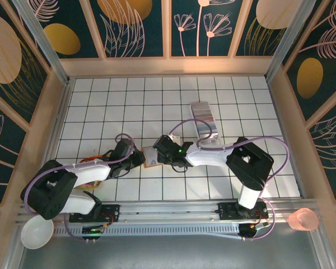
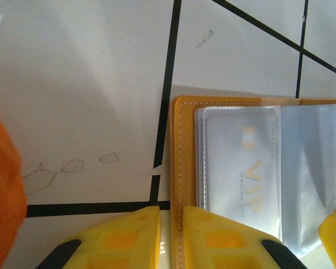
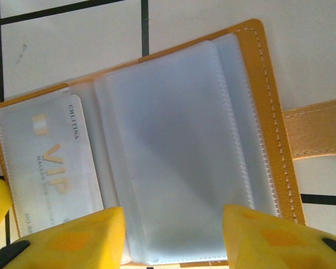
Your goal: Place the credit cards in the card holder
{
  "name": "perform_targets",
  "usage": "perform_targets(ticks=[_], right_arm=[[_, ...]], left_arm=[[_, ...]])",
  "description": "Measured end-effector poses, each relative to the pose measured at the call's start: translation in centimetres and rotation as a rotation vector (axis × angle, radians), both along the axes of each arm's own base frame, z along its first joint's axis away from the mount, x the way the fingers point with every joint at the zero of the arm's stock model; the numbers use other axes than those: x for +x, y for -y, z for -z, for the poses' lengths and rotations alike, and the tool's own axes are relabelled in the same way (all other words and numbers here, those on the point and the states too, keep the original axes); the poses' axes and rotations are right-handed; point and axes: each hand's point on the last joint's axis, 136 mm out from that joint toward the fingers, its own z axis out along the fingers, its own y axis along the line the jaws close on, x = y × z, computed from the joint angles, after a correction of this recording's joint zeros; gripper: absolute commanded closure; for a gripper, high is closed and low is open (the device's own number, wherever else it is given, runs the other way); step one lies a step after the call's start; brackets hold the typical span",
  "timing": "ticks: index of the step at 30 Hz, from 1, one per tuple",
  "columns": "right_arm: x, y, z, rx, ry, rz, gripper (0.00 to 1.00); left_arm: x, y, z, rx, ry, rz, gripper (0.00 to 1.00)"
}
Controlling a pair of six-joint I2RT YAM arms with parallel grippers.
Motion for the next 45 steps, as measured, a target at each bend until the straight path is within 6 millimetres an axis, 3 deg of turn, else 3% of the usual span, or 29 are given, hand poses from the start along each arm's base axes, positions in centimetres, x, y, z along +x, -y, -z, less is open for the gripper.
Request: perform_targets(ticks=[9, 24, 45], right_arm=[[0.1, 0.2, 0.7, -0.022, -0.002, 0.005, 0.5], [0.5, -2.5, 0.3, 0.073, -0.002, -0.023, 0.51], [-0.4, -4.6, 0.0, 0.147, -0.013, -0.062, 0.69]], left_arm=[[0.0, 0.1, 0.0, -0.003, 0.001, 0.002, 0.84], [0.0, 0.1, 0.1, -0.011, 0.011, 0.002, 0.87], [-0.2, 0.2, 0.0, -0.029, 0.016, 0.008, 0.91]])
